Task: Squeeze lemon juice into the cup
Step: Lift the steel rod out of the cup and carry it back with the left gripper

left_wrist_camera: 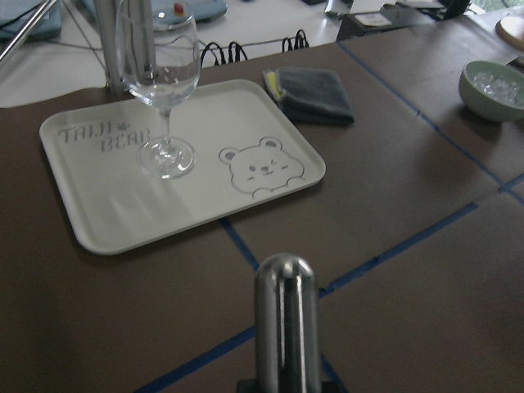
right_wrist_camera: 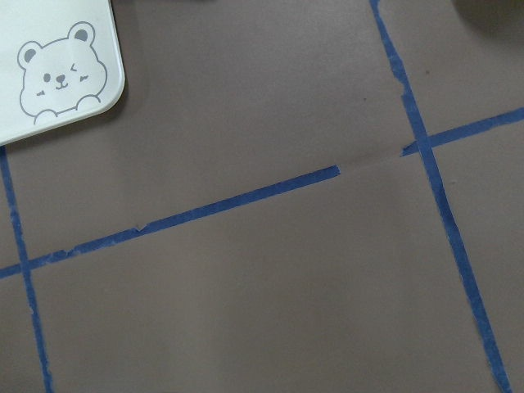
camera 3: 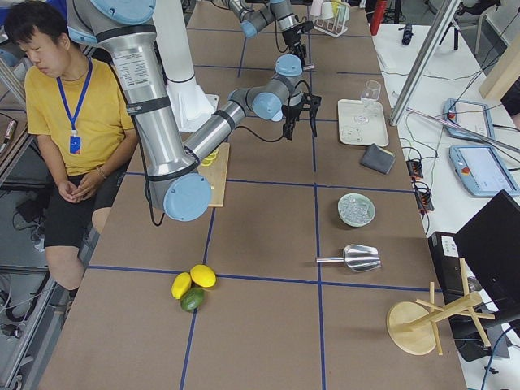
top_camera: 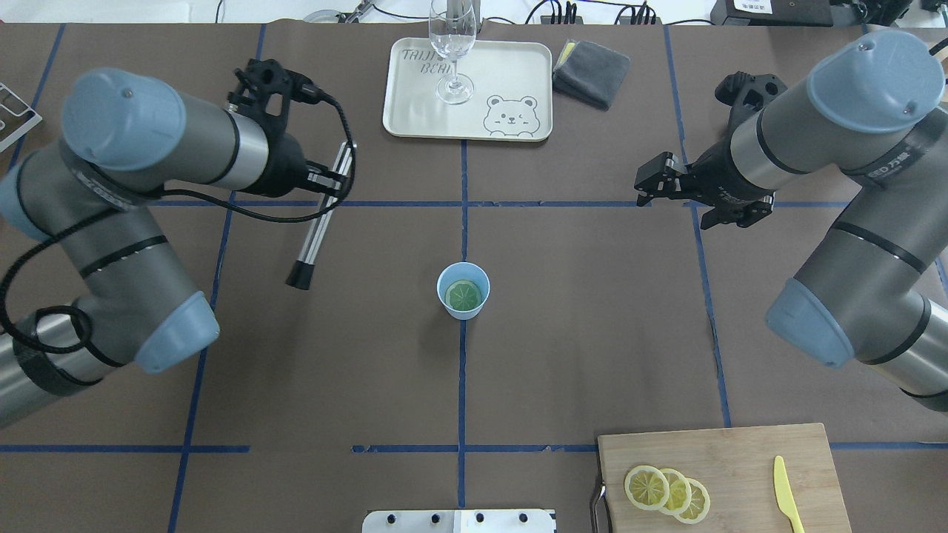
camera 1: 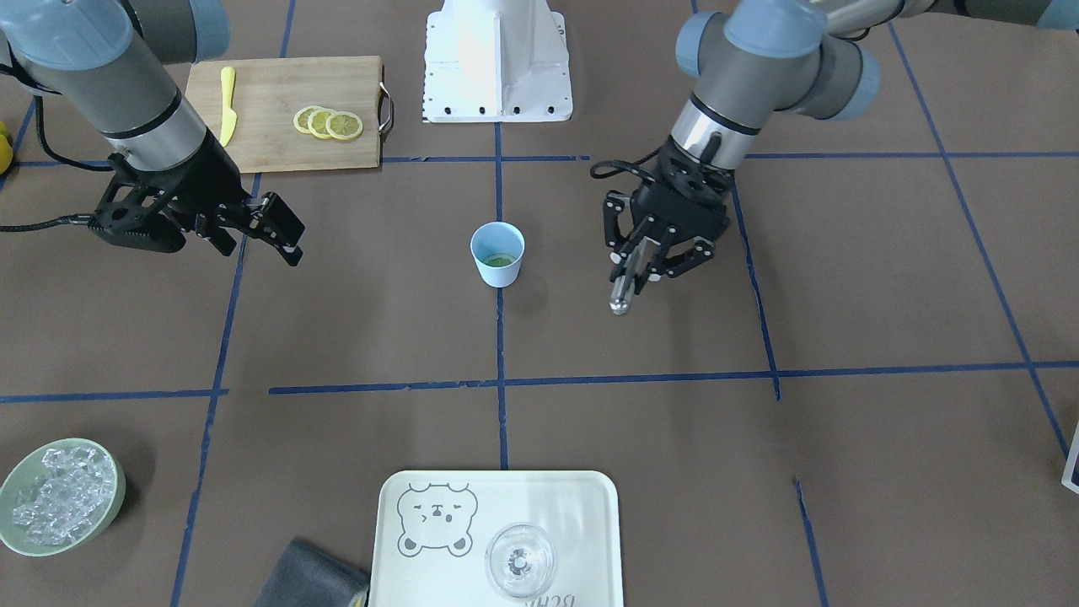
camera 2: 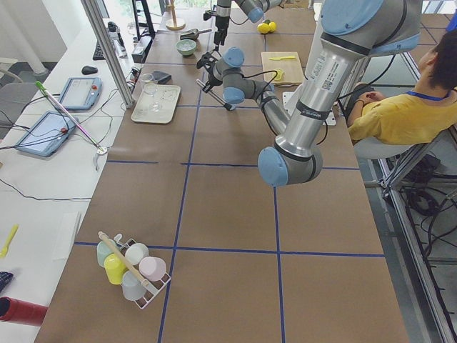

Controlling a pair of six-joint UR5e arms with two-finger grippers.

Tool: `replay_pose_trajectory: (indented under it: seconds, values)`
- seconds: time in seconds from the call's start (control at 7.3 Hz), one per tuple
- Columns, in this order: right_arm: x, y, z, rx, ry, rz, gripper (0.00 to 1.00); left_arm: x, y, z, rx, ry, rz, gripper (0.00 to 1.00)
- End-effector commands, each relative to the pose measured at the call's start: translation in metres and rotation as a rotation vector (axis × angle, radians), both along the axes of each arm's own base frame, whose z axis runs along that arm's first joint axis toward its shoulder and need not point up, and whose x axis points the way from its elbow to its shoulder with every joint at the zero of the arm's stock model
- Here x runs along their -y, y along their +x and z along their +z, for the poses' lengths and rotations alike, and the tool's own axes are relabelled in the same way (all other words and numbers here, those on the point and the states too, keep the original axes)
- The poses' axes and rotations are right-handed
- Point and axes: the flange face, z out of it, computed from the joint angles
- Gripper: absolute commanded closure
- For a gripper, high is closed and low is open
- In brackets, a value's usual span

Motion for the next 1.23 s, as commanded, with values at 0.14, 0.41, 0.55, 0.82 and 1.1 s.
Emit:
replay_pose_trajectory:
  seconds: [0.14,0.41,0.55,0.82,1.1]
  values:
    - [0.002,-0.002,0.006,-0.009,-0.008,0.002,0.0,-0.01,-0.037,0.154,0.212,-0.295,0.037,1.0]
    - [0.002,-0.003,0.006,-0.01,-0.007,0.001,0.0,0.001,-0.073,0.23,0.29,-0.396,-0.012,1.0]
    - [0.002,-0.003,0.005,-0.009,-0.007,0.002,0.0,0.002,-0.078,0.252,0.323,-0.414,-0.01,1.0]
    - [0.002,-0.002,0.004,-0.007,-0.006,0.003,0.0,0.01,-0.1,0.277,0.344,-0.462,-0.044,1.0]
    - [0.001,-0.001,0.003,-0.005,-0.009,0.006,0.0,0.014,-0.107,0.288,0.355,-0.477,-0.058,1.0]
